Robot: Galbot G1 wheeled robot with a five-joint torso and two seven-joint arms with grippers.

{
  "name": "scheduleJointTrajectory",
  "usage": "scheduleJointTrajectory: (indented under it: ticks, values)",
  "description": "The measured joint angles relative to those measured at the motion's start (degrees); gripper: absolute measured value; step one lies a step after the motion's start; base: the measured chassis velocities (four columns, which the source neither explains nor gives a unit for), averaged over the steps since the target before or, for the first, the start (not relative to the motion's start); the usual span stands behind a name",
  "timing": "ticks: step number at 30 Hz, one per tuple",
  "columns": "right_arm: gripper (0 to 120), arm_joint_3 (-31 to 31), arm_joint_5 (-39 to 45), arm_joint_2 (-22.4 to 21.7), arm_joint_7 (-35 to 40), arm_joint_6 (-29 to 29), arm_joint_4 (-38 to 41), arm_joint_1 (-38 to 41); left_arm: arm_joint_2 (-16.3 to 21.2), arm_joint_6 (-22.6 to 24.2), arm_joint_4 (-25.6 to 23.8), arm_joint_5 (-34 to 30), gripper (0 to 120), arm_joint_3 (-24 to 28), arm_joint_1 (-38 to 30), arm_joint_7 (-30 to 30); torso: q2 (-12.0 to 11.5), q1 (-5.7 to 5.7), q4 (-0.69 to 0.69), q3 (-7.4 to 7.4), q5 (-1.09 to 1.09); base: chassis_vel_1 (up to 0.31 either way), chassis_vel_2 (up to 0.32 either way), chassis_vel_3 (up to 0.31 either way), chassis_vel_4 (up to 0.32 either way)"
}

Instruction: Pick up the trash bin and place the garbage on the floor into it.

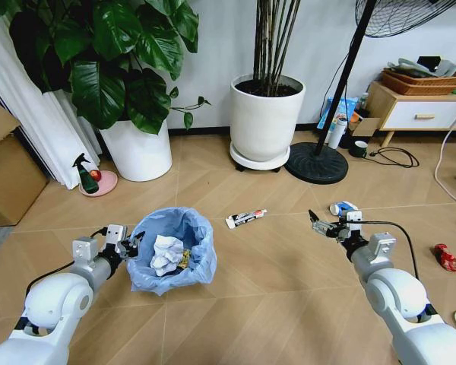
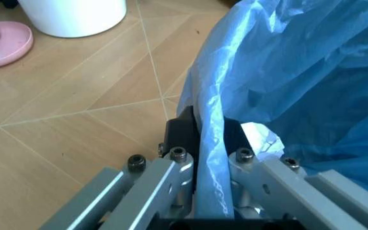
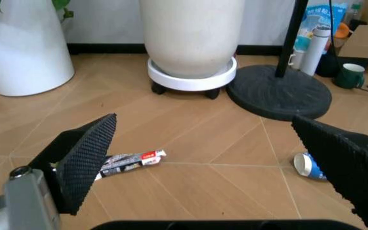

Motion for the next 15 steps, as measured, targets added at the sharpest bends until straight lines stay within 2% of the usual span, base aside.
scheduleJointTrajectory:
  ticks: [15]
  values:
    - [100,-0.75,-0.18,0.46,-0.09,0.16,-0.10,0.02,0.06,-0.05,-0.11,0.05,2,-0.24,0.12,0.20,0.00,0.01,0.00,0.01,0.00,-0.075,0.081,0.080,-0.077]
